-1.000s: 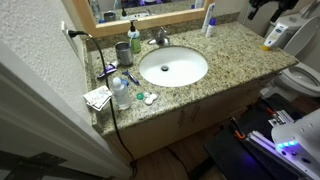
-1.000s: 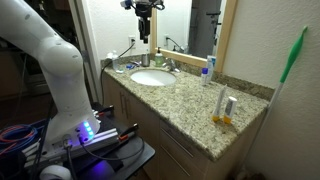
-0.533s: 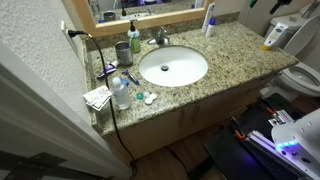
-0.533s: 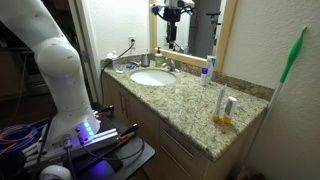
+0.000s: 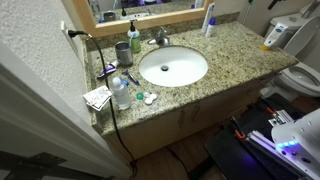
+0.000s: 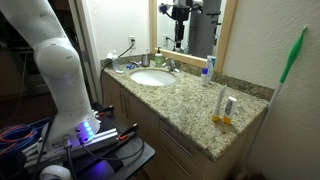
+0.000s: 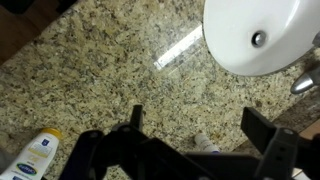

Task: Take the small bottle with a blue cap located near the mirror and place it to the right

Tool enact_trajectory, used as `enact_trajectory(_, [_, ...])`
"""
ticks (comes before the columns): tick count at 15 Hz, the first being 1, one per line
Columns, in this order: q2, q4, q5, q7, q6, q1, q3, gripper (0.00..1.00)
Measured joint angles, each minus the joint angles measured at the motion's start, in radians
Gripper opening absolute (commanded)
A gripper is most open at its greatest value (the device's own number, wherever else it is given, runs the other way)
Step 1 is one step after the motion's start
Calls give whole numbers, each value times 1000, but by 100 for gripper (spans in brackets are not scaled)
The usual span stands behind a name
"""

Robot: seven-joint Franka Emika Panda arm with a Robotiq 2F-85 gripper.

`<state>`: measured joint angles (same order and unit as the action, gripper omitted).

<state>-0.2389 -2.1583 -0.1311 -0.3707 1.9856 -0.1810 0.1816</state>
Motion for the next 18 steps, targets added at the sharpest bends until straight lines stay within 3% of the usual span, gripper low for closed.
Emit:
enact_trajectory(2, [24, -3, 41, 27, 30, 0, -3, 100])
enact_trajectory(5, [121, 13, 155, 49, 179, -1, -3, 100])
enact_trajectory(8, [242, 97, 206, -29, 315, -3, 0, 100])
enact_trajectory(13, [310, 179, 204, -87, 326, -1, 0, 100])
enact_trajectory(15, [312, 179, 187, -24, 327, 1, -1, 100])
enact_trajectory(18, [342, 201, 31, 208, 332, 1, -5, 100])
